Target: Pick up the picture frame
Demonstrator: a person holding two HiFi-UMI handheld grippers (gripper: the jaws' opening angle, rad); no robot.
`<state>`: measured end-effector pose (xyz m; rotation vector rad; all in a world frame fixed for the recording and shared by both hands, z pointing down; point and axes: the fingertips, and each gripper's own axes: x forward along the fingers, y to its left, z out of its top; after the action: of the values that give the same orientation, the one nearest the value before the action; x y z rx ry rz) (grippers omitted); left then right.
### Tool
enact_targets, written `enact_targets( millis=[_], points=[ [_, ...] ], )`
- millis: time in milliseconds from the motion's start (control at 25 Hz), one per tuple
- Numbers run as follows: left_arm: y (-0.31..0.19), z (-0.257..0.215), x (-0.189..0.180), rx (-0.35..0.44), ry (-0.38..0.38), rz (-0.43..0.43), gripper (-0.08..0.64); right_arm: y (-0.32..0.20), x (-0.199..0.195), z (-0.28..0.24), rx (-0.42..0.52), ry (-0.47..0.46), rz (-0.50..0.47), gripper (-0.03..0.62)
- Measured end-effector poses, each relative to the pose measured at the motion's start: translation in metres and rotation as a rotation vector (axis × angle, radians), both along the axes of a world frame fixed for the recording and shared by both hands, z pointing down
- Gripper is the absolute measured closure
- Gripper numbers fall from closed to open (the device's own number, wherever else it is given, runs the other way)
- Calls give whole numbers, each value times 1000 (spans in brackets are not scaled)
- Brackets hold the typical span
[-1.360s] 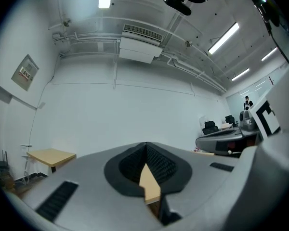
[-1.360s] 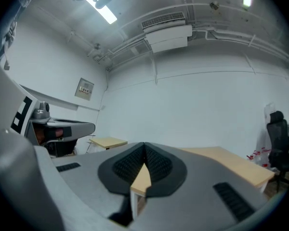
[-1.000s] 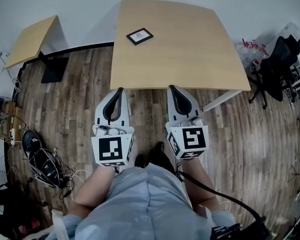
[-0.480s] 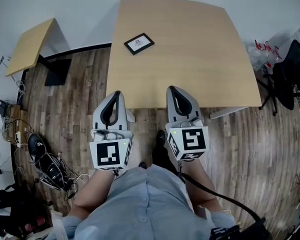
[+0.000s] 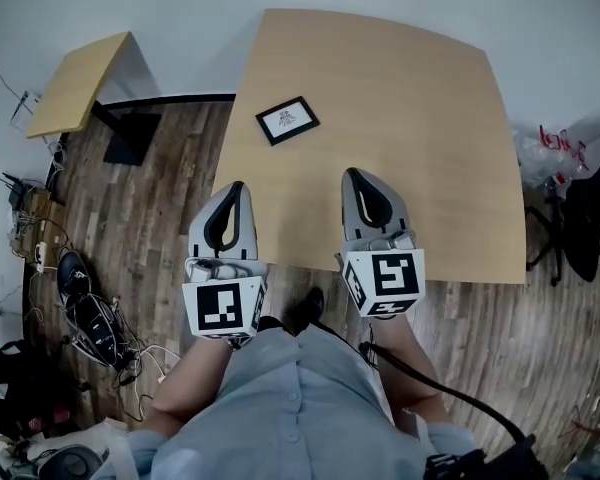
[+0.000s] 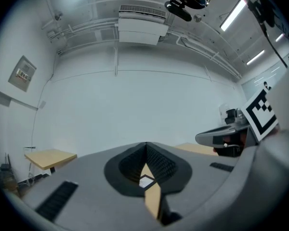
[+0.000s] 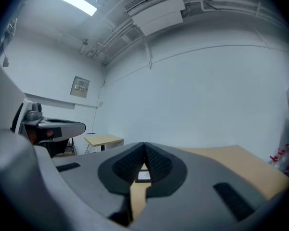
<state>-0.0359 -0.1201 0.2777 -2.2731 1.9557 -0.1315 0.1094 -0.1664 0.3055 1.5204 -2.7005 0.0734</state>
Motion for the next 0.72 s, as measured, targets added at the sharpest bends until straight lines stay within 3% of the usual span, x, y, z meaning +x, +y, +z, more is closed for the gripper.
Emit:
enact_targets(
  millis=[440,720],
  points=[
    [-37,-5,-14,-1,-16,-100,560,-57,-5,-3,5,-4,-69,591],
    [-66,7,-25,-35,7,-89,560,-85,-19,13,-35,14,-76,591]
  ],
)
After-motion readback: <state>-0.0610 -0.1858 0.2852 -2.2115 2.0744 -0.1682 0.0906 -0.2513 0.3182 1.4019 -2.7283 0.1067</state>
